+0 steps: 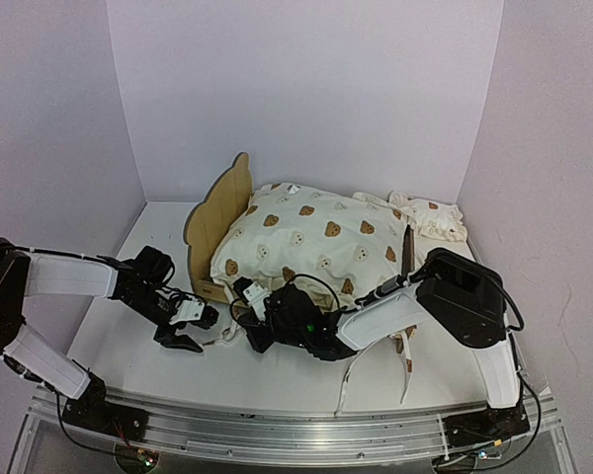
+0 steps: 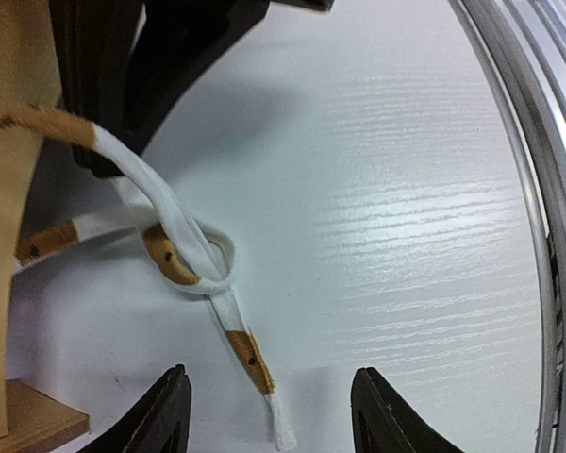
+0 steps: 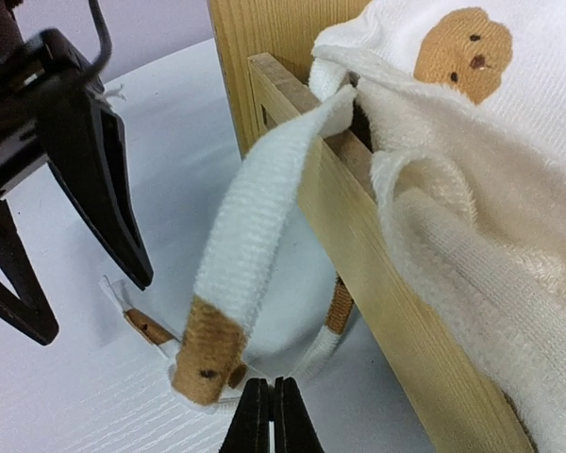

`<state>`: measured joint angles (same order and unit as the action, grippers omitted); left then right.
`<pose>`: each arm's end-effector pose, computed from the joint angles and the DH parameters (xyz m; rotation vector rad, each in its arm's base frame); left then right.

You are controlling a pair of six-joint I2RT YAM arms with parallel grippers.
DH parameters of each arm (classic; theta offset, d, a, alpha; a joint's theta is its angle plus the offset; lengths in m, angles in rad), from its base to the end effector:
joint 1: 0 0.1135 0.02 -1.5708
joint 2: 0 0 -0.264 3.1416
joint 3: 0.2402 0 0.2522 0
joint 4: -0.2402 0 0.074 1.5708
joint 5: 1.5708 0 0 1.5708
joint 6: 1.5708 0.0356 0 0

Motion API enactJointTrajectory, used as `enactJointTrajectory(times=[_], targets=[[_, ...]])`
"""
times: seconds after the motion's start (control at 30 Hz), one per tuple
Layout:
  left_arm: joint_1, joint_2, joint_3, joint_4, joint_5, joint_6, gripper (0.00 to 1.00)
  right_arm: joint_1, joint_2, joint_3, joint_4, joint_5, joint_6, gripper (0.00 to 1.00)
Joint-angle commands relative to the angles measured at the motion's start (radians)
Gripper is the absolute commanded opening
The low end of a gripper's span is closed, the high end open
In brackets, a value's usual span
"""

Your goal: Set up the pet bed

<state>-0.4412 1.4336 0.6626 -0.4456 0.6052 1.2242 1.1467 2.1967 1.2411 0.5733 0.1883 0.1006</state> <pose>0.2058 -0.1196 0.1505 1.9711 1.6013 -0.5585 0.1979 0.4221 0.1214 -0.8870 1.7934 0.6349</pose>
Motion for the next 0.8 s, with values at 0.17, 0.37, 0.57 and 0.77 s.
enactJointTrajectory(times=[0.17, 0.37, 0.57, 0.77], targets=[[0.006, 0.079, -0.064, 0.192, -0.175, -0.004, 0.54, 0.015, -0.090, 0.007, 0.004, 0.002, -0.029, 0.00], [0.005, 0.080, -0.133, 0.245, -0.241, 0.070, 0.26, 0.015, -0.113, -0.004, 0.003, 0.007, -0.043, 0.00], [0.007, 0.024, -0.160, 0.217, -0.300, 0.011, 0.00, 0.012, -0.179, 0.006, -0.043, 0.052, -0.109, 0.00], [0.112, -0.033, -0.154, 0.138, -0.418, -0.049, 0.00, -0.055, -0.220, 0.113, -0.186, 0.085, -0.211, 0.00]])
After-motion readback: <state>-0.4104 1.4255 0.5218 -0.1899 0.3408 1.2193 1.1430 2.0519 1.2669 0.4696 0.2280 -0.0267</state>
